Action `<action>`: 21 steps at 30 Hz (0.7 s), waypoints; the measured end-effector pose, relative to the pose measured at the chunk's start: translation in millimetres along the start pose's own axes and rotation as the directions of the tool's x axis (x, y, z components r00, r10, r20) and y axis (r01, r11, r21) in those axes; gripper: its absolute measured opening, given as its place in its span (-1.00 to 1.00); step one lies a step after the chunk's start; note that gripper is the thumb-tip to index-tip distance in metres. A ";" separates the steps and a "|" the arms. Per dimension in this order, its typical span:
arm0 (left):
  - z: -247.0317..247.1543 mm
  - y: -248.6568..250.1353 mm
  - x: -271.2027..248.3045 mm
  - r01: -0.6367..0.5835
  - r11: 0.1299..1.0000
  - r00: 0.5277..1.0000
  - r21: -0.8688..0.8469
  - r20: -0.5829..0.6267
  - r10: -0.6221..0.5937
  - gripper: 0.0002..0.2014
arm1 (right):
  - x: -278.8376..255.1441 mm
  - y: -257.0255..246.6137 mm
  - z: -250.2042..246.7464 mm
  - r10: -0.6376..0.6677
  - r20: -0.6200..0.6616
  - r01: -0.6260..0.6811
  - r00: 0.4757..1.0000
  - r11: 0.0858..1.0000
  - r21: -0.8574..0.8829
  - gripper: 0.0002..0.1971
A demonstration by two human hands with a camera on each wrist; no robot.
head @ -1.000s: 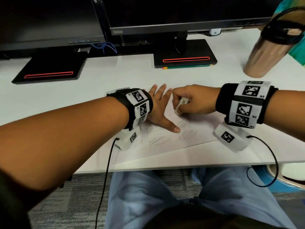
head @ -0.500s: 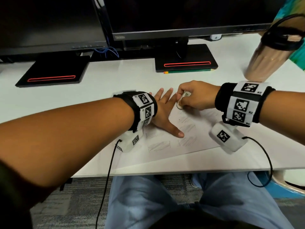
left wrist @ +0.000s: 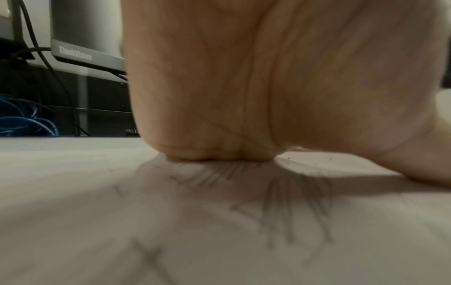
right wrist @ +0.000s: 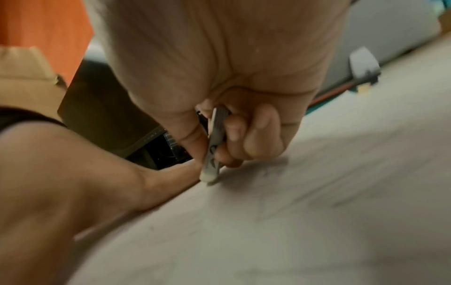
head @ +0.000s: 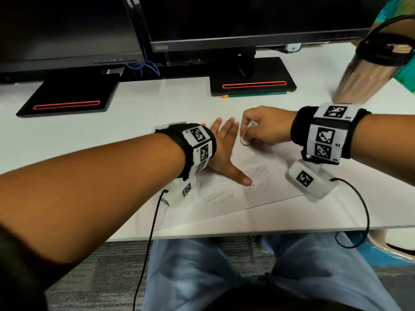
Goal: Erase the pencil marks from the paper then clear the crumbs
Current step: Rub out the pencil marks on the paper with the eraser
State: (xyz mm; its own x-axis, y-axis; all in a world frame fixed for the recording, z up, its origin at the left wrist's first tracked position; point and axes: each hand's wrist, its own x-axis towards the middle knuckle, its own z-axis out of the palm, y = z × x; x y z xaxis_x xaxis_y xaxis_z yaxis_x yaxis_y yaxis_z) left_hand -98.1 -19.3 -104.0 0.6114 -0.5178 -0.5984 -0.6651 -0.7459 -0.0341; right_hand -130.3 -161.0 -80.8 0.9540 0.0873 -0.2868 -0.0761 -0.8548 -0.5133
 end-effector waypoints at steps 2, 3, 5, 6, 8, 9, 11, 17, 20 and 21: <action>-0.2 0.0 -0.8 -0.004 1.000 1.000 -0.002 0.019 0.004 0.37 | -0.4 -3.6 3.9 -0.046 0.061 0.048 0.997 0.999 -0.021 -0.88; 0.1 0.4 -0.8 -0.008 1.000 1.000 -0.002 0.024 0.008 0.35 | -1.7 -5.4 5.6 -0.053 0.087 0.053 0.995 0.999 0.002 -0.84; 0.6 1.2 -0.5 -0.007 1.000 1.000 -0.001 0.014 0.007 0.39 | -0.9 -4.4 3.7 -0.005 0.055 0.003 0.998 0.999 0.039 -0.92; 0.8 1.1 -0.6 -0.003 1.000 1.000 -0.004 0.002 0.003 0.41 | -0.1 -4.4 2.3 0.015 0.018 -0.015 1.000 0.999 0.028 -0.98; 0.3 0.5 -1.6 -0.002 1.000 1.000 -0.008 0.004 0.002 0.40 | 0.6 -5.0 3.0 -0.017 0.020 0.017 1.000 1.000 -0.009 -0.96; -0.3 0.5 -1.8 -0.008 1.000 1.000 -0.011 0.011 0.008 0.36 | 0.2 -6.3 5.1 -0.036 0.064 0.037 0.997 0.999 -0.004 -0.89; 0.2 0.3 -1.1 -0.018 1.000 1.000 -0.018 0.007 0.018 0.34 | -2.3 -5.4 5.8 -0.026 0.103 0.022 0.994 0.999 0.042 -0.88; 0.9 -1.6 0.6 -0.018 1.000 1.000 -0.012 -0.010 0.018 0.37 | -2.2 1.0 4.8 -0.040 0.078 0.042 0.996 0.999 -0.020 -0.93; 1.0 -0.8 1.4 -0.021 1.000 1.000 -0.021 -0.022 0.021 0.40 | -2.8 5.4 1.8 0.016 0.045 -0.018 0.999 0.999 0.049 -0.94; 1.3 -1.6 2.3 -0.018 1.000 0.999 -0.024 -0.028 0.017 0.42 | -1.9 6.8 0.5 0.016 0.010 -0.016 1.000 0.999 0.038 -0.94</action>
State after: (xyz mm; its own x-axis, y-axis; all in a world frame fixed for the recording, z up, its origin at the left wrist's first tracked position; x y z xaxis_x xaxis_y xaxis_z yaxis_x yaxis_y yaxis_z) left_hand -96.1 -18.7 -106.4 0.6119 -0.5418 -0.5762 -0.6652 -0.7466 -0.0042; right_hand -132.7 -166.7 -84.1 0.9497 0.0790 -0.3031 -0.1026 -0.8359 -0.5392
